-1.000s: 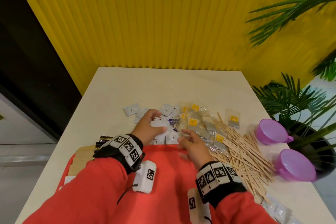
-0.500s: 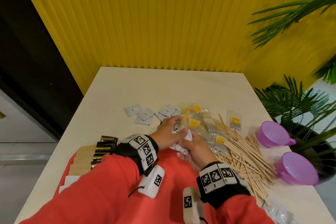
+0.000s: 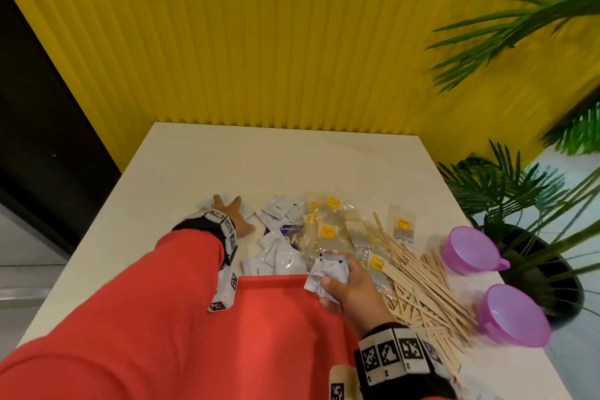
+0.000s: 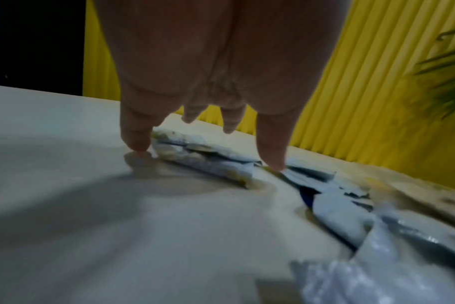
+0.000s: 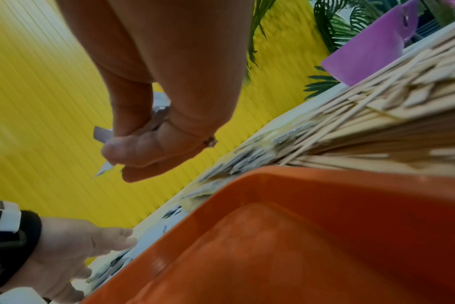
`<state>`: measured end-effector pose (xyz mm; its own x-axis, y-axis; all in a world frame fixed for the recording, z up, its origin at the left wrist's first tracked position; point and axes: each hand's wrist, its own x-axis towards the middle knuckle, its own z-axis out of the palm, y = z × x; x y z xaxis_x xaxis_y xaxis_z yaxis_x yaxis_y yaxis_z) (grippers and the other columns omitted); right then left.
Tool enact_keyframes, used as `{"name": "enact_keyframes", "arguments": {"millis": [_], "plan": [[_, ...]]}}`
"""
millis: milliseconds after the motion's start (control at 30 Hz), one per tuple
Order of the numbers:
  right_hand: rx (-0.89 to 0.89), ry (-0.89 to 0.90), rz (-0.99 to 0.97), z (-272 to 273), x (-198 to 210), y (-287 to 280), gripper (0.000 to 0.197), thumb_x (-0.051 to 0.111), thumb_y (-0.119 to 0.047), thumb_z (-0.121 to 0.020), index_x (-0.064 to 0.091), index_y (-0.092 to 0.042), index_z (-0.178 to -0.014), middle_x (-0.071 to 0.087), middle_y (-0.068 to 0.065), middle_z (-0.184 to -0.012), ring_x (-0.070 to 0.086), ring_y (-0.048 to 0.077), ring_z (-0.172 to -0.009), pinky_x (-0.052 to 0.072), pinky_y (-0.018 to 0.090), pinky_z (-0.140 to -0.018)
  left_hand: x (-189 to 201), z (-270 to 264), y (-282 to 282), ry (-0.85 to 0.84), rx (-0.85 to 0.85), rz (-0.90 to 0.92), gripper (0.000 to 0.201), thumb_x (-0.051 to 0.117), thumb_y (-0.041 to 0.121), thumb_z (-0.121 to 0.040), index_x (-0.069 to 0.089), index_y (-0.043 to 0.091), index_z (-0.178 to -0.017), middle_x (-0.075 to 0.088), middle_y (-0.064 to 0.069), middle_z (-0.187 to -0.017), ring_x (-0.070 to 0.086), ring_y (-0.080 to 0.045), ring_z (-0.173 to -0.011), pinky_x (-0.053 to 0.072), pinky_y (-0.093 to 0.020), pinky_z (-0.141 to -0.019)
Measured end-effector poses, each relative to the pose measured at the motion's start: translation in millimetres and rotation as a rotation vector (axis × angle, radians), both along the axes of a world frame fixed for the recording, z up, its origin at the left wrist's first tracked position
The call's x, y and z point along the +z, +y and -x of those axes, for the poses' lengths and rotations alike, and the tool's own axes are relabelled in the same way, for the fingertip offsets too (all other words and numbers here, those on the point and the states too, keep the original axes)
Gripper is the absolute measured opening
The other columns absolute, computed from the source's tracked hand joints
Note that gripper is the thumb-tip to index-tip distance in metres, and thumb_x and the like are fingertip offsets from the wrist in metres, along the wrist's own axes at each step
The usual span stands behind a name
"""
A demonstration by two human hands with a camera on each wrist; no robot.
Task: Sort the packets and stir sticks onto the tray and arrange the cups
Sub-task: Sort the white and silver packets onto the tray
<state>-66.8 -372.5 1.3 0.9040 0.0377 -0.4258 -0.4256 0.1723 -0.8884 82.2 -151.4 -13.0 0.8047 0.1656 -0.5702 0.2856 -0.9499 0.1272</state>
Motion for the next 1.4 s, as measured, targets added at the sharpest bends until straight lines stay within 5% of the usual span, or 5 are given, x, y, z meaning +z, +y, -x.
{"name": "enact_keyframes", "arguments": {"millis": [533,867,1033,1267,1400], "plan": [[-0.017,0.042,0.007,7.9,-10.7,3.8,0.028,0.054,0.006,-0.088,0.053,-0.016,-0.105,0.060,0.010,-0.097,0.060,0.017,-0.072,0.049,0.020,-0.047,7.9,32.2,-25.9,0.012,-0.331,-0.093,0.026,0.053,0.020,-0.092,0.054,0.010,-0.116,0.049,-0.008,-0.133,0.049,-0.023,-0.122,0.042,-0.025,-0.091],[-0.058,0.082,-0.017,16.2,-9.0,-0.2,0.029,0.055,0.004,-0.088,0.053,-0.019,-0.106,0.062,0.006,-0.099,0.062,0.016,-0.076,0.050,0.020,-0.048,0.1,52.1,-13.2,-0.139,-0.099,-0.027,0.009,0.051,0.035,-0.078,0.046,0.028,-0.079,0.026,0.000,-0.106,0.032,-0.011,-0.076,0.028,-0.021,-0.066],[-0.065,0.081,-0.013,16.8,-9.5,-0.1,0.027,0.055,0.004,-0.088,0.053,-0.019,-0.103,0.063,0.007,-0.102,0.063,0.016,-0.081,0.050,0.020,-0.049,-8.6,46.2,-14.8,-0.118,-0.083,0.064,0.035,0.058,0.031,-0.089,0.049,0.016,-0.119,0.035,-0.011,-0.127,0.036,-0.010,-0.065,0.044,-0.031,-0.092],[-0.077,0.082,0.002,17.3,-7.7,2.7,0.026,0.056,0.006,-0.087,0.054,-0.018,-0.098,0.060,0.010,-0.098,0.061,0.017,-0.074,0.048,0.020,-0.047,-4.8,48.4,-14.2,-0.337,-0.004,0.293,0.028,0.066,0.007,-0.080,0.047,0.022,-0.067,0.053,0.000,-0.086,0.050,-0.017,-0.072,0.037,-0.021,-0.051],[-0.069,0.063,0.010,18.2,-3.9,-0.8,0.028,0.058,0.002,-0.087,0.055,-0.013,-0.110,0.065,0.010,-0.103,0.064,0.018,-0.079,0.053,0.025,-0.058,15.1,60.5,-18.7,-0.643,0.141,0.468,0.021,0.055,-0.008,-0.077,0.066,0.009,-0.082,0.062,-0.013,-0.098,0.059,-0.028,-0.088,0.038,-0.023,-0.065]]}}
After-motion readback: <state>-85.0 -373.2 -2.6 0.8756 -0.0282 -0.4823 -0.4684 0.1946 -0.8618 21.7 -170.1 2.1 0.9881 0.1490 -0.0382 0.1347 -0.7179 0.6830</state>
